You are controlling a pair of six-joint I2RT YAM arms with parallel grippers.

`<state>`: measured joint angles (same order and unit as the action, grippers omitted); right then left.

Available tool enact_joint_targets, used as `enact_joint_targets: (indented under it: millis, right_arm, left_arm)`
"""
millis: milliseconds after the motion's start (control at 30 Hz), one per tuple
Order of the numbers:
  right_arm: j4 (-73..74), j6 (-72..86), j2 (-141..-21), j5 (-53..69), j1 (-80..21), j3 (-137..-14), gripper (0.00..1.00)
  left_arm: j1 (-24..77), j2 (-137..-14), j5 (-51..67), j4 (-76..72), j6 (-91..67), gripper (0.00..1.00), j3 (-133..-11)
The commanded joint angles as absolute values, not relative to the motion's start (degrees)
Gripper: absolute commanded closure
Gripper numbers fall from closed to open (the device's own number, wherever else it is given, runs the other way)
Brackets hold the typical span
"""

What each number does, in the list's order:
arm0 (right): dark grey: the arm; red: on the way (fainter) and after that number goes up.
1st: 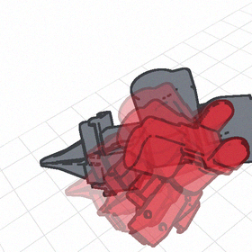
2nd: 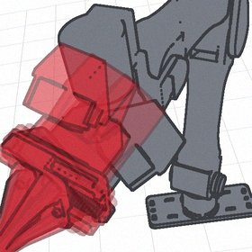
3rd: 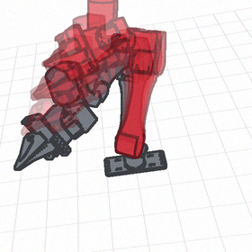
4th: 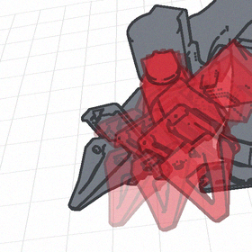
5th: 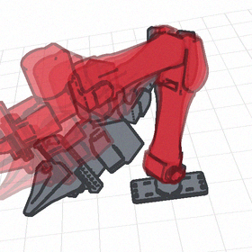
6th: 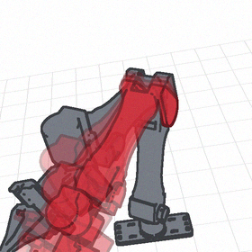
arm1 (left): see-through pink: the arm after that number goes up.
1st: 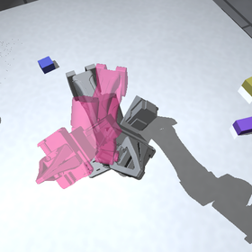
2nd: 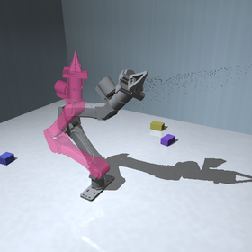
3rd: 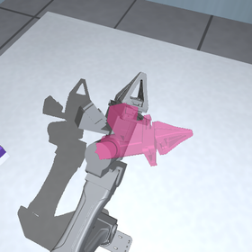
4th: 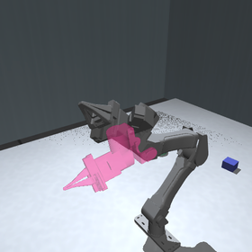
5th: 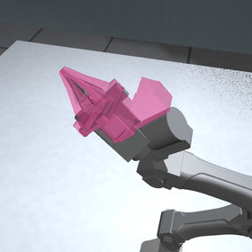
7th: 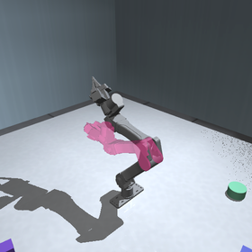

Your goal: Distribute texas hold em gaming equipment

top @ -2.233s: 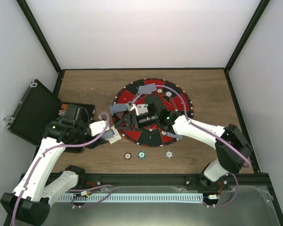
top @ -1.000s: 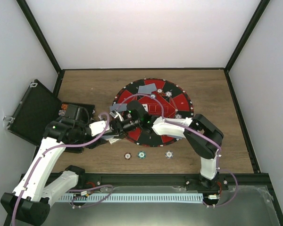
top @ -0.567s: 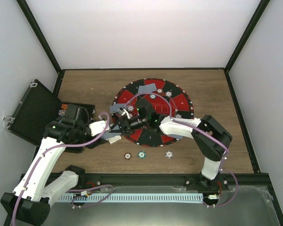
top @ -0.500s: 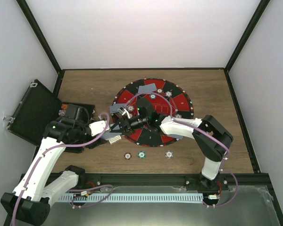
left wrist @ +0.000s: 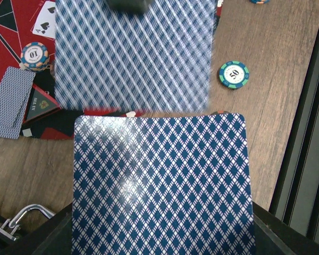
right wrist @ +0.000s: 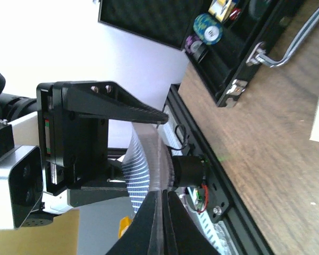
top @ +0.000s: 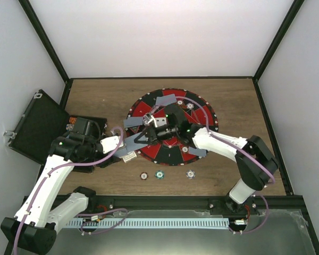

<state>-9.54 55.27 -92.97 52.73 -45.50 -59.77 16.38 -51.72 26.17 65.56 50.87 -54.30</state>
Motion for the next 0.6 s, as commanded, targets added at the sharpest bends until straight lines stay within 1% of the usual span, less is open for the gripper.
enact_joint_targets:
  millis: [0, 100, 167, 267, 333, 433, 467, 533, 567]
  right_arm:
    - [0.5, 48.8, -89.0, 52.2, -40.9, -60.3, 0.99]
    - [10.7, 40.1, -87.9, 49.6, -35.9, -64.1, 0.99]
    - [19.2, 33.3, -88.6, 44.1, -33.3, -69.2, 0.99]
    - [30.2, 22.8, -92.0, 27.2, -32.5, -77.2, 0.99]
    - [33.8, 17.5, -94.9, 14.6, -32.7, -80.9, 0.99]
    - [31.8, 8.9, -99.0, -5.0, -34.5, -83.3, 0.99]
    - [29.6, 3.9, -100.6, -11.2, -35.9, -83.3, 0.99]
    - [21.7, -6.1, -102.6, -24.6, -39.2, -81.3, 0.99]
    - [15.0, -12.8, -103.3, -30.8, -40.7, -79.2, 0.99]
  left_arm:
    - [16.3, -51.0, 28.1, 64.2, 51.5, 0.96, -54.4]
    - [16.3, -51.0, 28.0, 64.1, 51.4, 0.96, -54.3]
    - [16.3, -51.0, 28.0, 64.1, 51.2, 0.96, -54.3]
    - [16.3, -51.0, 28.0, 64.1, 51.0, 0.96, -54.2]
    - [16.3, -51.2, 27.8, 64.0, 50.8, 0.96, -54.1]
    - [16.3, -51.3, 27.4, 64.2, 50.5, 0.96, -54.1]
    - [16.3, -51.2, 27.3, 64.3, 50.4, 0.96, -54.1]
    - [16.3, -51.0, 27.0, 64.5, 50.3, 0.96, -54.1]
    - [16.3, -50.9, 26.8, 64.6, 50.2, 0.96, -54.1]
